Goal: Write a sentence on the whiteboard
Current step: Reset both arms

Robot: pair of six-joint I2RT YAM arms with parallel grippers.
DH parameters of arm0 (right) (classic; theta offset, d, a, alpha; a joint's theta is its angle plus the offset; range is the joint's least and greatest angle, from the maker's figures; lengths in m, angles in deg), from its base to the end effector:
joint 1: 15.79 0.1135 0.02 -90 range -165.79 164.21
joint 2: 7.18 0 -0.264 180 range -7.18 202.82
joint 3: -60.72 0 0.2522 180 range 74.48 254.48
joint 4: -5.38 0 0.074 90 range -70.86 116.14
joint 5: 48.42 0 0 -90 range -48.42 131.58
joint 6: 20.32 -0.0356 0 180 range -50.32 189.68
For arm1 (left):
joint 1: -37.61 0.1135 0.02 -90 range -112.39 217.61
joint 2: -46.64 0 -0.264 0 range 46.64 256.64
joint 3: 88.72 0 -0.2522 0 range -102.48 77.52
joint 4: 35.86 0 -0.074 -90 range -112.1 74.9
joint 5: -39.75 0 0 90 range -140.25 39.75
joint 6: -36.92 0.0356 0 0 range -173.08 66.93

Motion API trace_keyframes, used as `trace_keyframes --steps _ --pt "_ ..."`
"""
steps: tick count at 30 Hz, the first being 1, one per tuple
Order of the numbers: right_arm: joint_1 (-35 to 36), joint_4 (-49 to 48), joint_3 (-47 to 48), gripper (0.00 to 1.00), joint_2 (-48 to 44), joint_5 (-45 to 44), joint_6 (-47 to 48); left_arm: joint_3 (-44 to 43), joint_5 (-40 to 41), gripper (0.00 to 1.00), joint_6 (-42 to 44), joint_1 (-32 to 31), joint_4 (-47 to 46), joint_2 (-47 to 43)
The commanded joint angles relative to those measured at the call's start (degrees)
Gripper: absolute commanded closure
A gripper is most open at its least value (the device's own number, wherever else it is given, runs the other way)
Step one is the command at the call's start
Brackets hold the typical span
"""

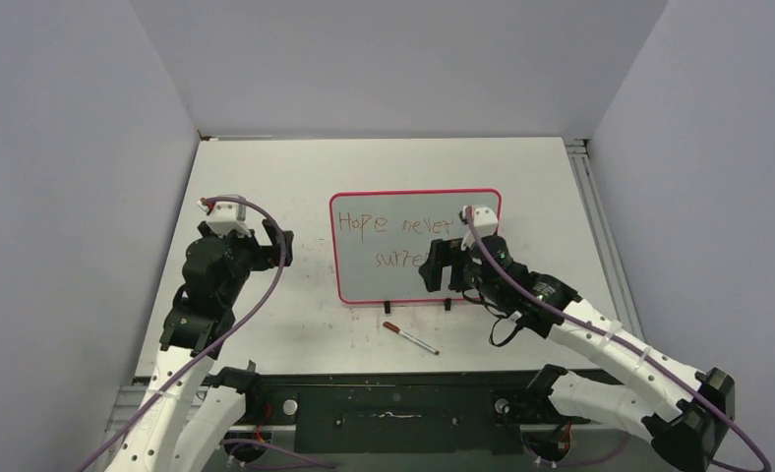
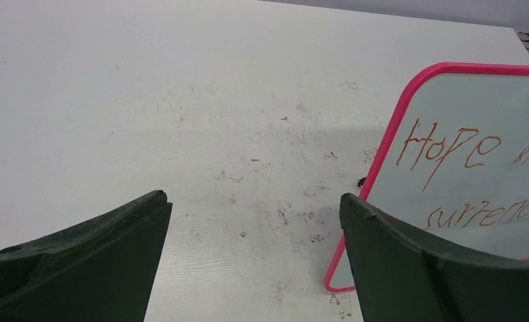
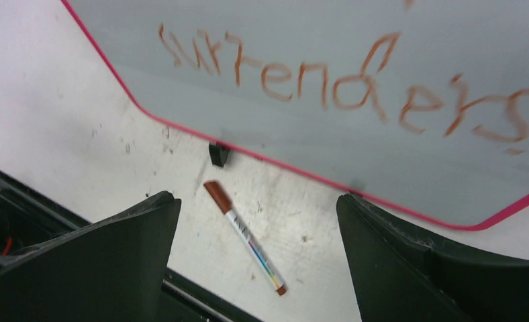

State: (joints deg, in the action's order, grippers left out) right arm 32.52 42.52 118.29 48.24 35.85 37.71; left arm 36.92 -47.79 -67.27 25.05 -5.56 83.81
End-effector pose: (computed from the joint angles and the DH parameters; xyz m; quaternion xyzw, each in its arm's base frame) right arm 0.1435 0.1558 0.2776 -0.1030 0.8802 0.2635 0.3812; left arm 0.1538 -0.0327 0.3227 -0.0245 0.7828 -0.1274 0.6086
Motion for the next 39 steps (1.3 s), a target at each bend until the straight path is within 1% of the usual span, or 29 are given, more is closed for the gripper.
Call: trace_keyframes --steps 1,5,7,13,16,20,25,29,39 --pt "-7.6 -0.5 8.3 0.1 -1.0 -1.2 8.7 -0.7 4.4 0.04 -1.2 0.6 -2.5 -0.9" --pt "-15.2 -1.0 13.9 0.1 1.6 -1.3 13.4 -1.1 6.4 0.04 -1.9 1.2 -2.2 -0.8" --pt "-20.7 -1.6 15.3 0.1 2.5 -0.6 14.1 -1.6 6.8 0.04 -2.1 2.1 -1.5 0.1" --pt "-37.4 -4.4 15.4 0.1 0.1 6.6 13.7 -4.1 9.2 0.04 -3.0 4.6 0.3 2.3" --pt "-43.3 -5.7 13.3 0.1 -1.9 6.2 14.4 -4.7 10.9 0.04 -2.9 4.7 0.4 2.1" --pt "-44.9 -11.3 6.1 0.1 -6.6 -0.2 15.3 -6.1 15.6 0.04 -4.3 4.7 1.1 2.0" --pt "-44.9 -20.0 -3.5 0.1 -16.3 -6.1 15.7 -6.4 20.2 0.04 -4.3 4.7 1.1 0.8" --pt "-44.9 -20.5 -4.2 0.1 -18.7 -8.2 16.2 -5.1 20.2 0.04 -3.5 4.7 0.1 -1.2" --pt "-44.9 -19.5 -3.6 0.1 -18.2 -8.7 16.3 -4.7 19.3 0.04 -2.7 4.7 0.2 -1.9"
